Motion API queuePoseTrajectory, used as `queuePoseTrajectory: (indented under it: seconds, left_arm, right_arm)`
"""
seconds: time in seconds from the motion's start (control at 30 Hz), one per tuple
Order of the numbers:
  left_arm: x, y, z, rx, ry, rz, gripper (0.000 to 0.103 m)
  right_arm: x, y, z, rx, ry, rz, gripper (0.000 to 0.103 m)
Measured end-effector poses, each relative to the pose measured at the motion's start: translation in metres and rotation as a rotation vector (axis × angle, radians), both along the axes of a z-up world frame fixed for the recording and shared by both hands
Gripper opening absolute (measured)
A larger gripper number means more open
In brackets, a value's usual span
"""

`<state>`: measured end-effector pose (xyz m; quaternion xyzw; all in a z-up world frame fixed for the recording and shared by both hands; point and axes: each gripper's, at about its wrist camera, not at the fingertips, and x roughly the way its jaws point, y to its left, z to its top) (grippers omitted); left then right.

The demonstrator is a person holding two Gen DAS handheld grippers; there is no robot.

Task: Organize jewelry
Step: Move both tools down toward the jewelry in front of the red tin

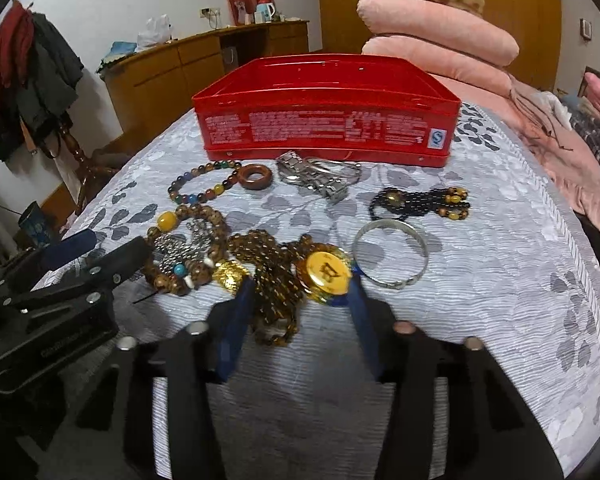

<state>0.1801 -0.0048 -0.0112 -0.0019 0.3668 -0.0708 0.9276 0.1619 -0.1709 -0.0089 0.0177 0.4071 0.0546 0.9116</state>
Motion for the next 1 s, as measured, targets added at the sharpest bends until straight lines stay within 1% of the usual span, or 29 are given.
queuePoseTrajectory:
  seconds: [0.03, 0.1, 0.23, 0.27, 0.33, 0.4, 0.6, 0.7, 0.83, 0.9, 0.97, 1.0]
  left_arm:
    - [0.0, 0.0, 0.0, 0.001, -0.001, 0.0, 0.074]
    - [-0.001, -0.002, 0.001, -0.001, -0.006, -0.003, 0.074]
    - [-0.002, -0.008, 0.003, -0.004, -0.007, -0.013, 0.074]
    - [-0.002, -0.009, 0.003, -0.005, -0.008, -0.016, 0.074]
    - [-0.002, -0.011, 0.003, -0.006, -0.006, -0.02, 0.074]
    - [-0.001, -0.013, 0.002, -0.006, -0.003, -0.023, 0.074]
    - [0.002, -0.012, 0.001, -0.023, 0.007, -0.026, 0.074]
    - [0.002, -0.01, 0.001, -0.029, 0.008, -0.029, 0.074]
    - [0.002, -0.01, 0.001, -0.028, 0.007, -0.029, 0.074]
    - [0.002, -0.01, 0.001, -0.027, 0.006, -0.033, 0.074]
    - [0.002, -0.009, 0.001, -0.029, 0.007, -0.039, 0.074]
    - [0.002, -0.009, 0.001, -0.031, 0.007, -0.04, 0.074]
  right_arm:
    - [0.0, -0.003, 0.0, 0.027, 0.005, 0.009, 0.019]
    - [0.0, -0.007, -0.001, 0.047, 0.022, 0.006, 0.019]
    - [-0.003, -0.013, 0.0, 0.02, 0.029, -0.014, 0.019]
    - [-0.003, -0.014, 0.0, 0.018, 0.03, -0.016, 0.02]
    - [-0.003, -0.017, -0.001, 0.031, 0.039, -0.016, 0.026]
    - [-0.003, -0.018, -0.001, 0.024, 0.042, -0.024, 0.032]
    - [0.007, -0.014, -0.003, 0.018, 0.045, -0.026, 0.044]
    - [0.009, -0.014, 0.0, 0.045, 0.049, -0.023, 0.044]
    - [0.009, -0.009, 0.003, 0.044, 0.057, -0.01, 0.047]
    - [0.013, -0.005, -0.002, 0.034, 0.077, -0.01, 0.049]
    - [0.015, -0.002, -0.003, 0.011, 0.07, -0.019, 0.044]
    - [0.017, -0.001, -0.003, 0.001, 0.068, -0.023, 0.037]
